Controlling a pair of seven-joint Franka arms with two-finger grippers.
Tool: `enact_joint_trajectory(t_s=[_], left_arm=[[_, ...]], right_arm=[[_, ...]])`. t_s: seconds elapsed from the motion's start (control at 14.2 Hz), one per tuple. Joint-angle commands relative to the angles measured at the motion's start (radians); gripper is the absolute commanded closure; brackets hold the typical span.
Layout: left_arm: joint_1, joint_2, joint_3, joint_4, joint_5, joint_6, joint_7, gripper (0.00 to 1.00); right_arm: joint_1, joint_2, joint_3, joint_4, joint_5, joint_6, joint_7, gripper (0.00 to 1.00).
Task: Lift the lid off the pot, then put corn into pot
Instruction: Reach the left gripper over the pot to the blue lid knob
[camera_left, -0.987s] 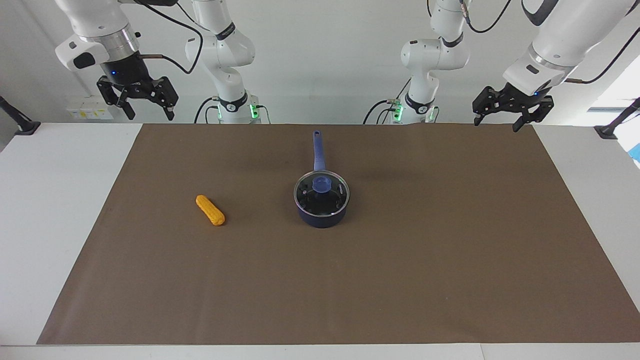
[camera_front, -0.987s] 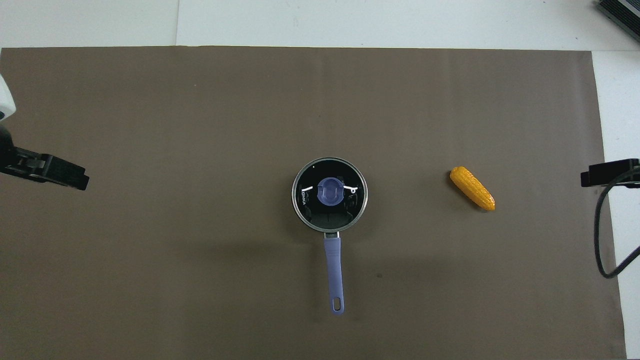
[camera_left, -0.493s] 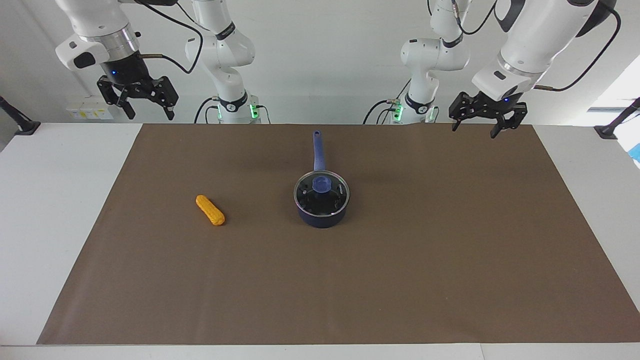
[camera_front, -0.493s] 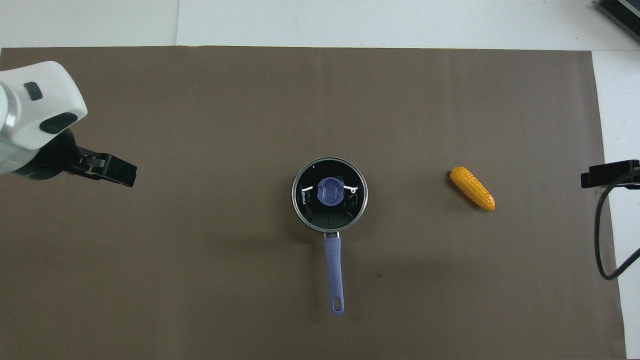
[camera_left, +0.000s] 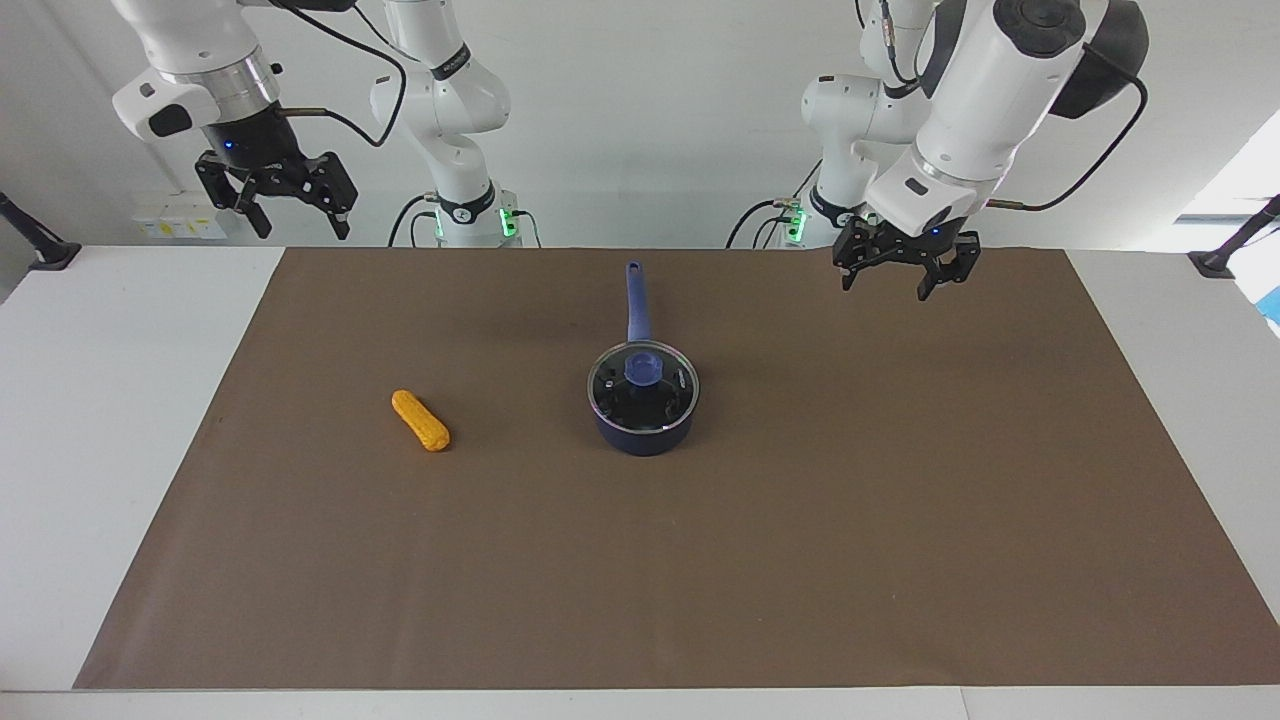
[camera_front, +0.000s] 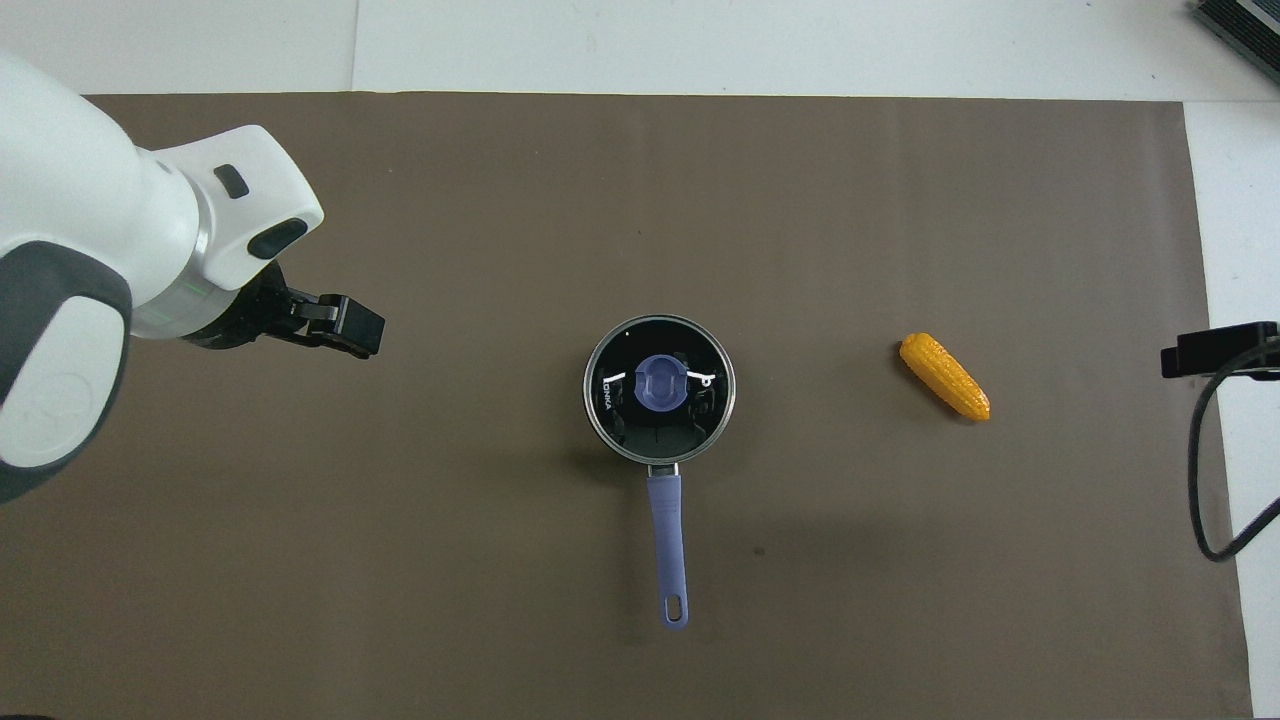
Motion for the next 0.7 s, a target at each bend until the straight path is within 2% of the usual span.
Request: enact_joint_trajectory(t_s=[0.0,0.42,0.63], left_arm=[[-0.052,0.005,0.014,-0.02,0.003,0.064,-0.08,0.0],[-0.148,0.068,0.015,-0.022,0.005,0.128,-0.226,0.0],[-0.182,0.075,0.015,-0.065,0.017,0.208,-0.241,0.0]], right_arm=[[-0.007,-0.025,0.004,-0.028,-0.012,0.012,-0.024,0.0],[0.033,-0.023,-0.017,-0.026,-0.01,0.014,-0.021,0.0],[0.064,-0.023,-0.051,-0.026,-0.012,0.014,-0.021,0.0]])
